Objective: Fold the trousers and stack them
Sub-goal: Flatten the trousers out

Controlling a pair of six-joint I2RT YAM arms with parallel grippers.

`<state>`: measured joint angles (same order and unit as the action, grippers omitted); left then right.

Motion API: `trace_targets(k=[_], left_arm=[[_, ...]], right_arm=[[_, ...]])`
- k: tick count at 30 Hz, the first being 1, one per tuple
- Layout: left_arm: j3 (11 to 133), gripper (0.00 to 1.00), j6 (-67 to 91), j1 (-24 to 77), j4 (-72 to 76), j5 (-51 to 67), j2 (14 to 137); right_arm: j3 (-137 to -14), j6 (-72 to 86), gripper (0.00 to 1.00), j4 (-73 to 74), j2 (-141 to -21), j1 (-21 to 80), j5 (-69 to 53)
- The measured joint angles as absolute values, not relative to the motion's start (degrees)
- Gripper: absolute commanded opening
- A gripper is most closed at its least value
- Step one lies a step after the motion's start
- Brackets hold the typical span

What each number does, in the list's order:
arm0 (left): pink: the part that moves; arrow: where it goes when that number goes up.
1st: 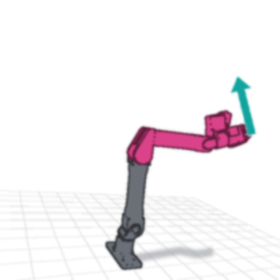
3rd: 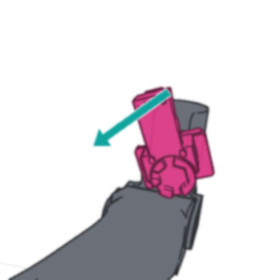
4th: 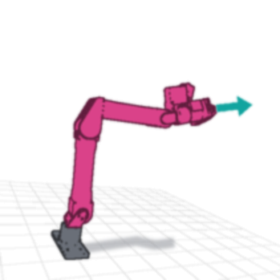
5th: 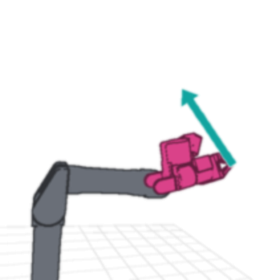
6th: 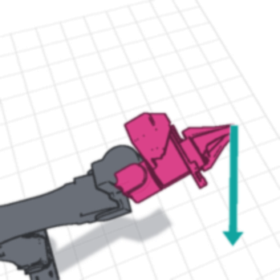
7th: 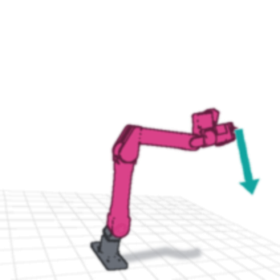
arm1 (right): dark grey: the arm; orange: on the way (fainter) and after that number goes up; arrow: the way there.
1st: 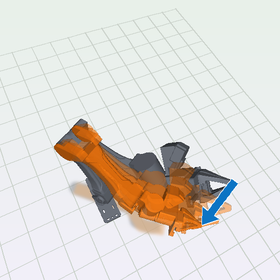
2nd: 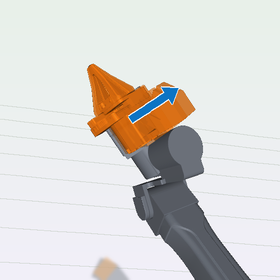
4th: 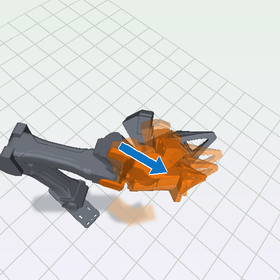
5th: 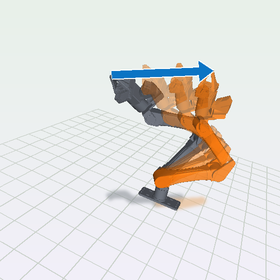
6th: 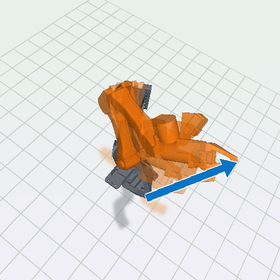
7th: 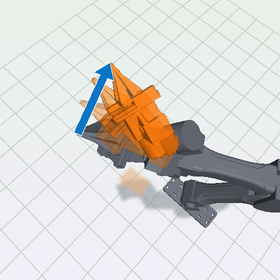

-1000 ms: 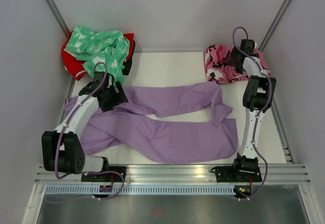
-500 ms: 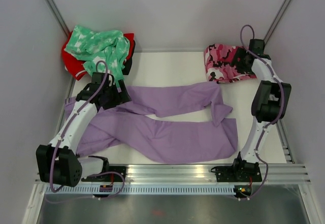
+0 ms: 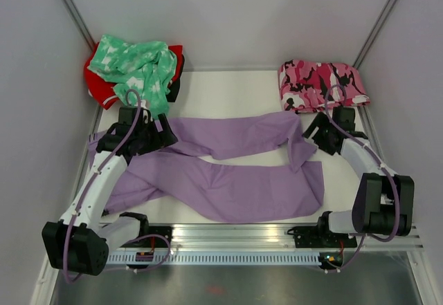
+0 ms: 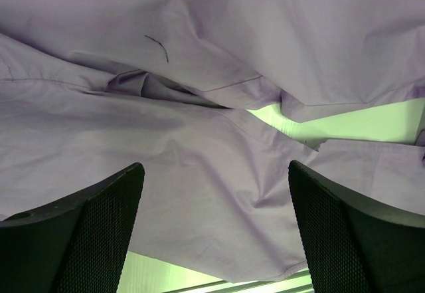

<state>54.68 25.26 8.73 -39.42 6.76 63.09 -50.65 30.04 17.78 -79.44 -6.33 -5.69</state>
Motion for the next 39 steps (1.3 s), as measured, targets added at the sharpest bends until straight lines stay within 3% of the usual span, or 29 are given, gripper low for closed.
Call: trace_targets(k=[6, 16, 19, 20, 22, 23, 24, 39], left_arm=[[52.51, 0.95, 25.21, 8.75, -39.59, 6.81, 60.20], [51.62, 0.95, 25.21, 8.75, -40.23, 6.59, 59.27], [51.03, 0.95, 25.21, 8.75, -40.56, 6.42, 58.98], [50.98, 0.95, 25.23, 8.75, -40.64, 6.35, 58.98], [50.98, 0.95, 25.23, 8.75, -40.64, 6.13, 58.96], [50.98, 0.96, 25.23, 8.75, -40.66, 6.09, 58.94], [50.98, 0.96, 25.23, 8.75, -40.66, 6.04, 58.89], [51.37, 0.96, 25.10, 8.73, -42.17, -1.85, 60.64]], right_arm=[[-37.47, 35.44, 0.77, 20.10, -73.65, -5.34, -2.83], [-35.24, 39.07, 0.67, 11.64, -75.55, -5.30, 0.64], [-35.24, 39.72, 0.53, 9.10, -79.05, -5.30, 1.17], [-35.24, 40.12, 0.40, 8.45, -80.09, -5.28, 1.21], [-35.24, 40.53, 0.25, 7.18, -81.56, -5.19, 1.26], [-35.24, 40.80, 0.09, 6.68, -81.97, -5.10, 1.32], [-35.27, 40.71, 0.02, 6.28, -82.15, -5.08, 1.39], [-57.43, 18.11, 0.01, 14.22, -73.82, -9.04, 14.33]])
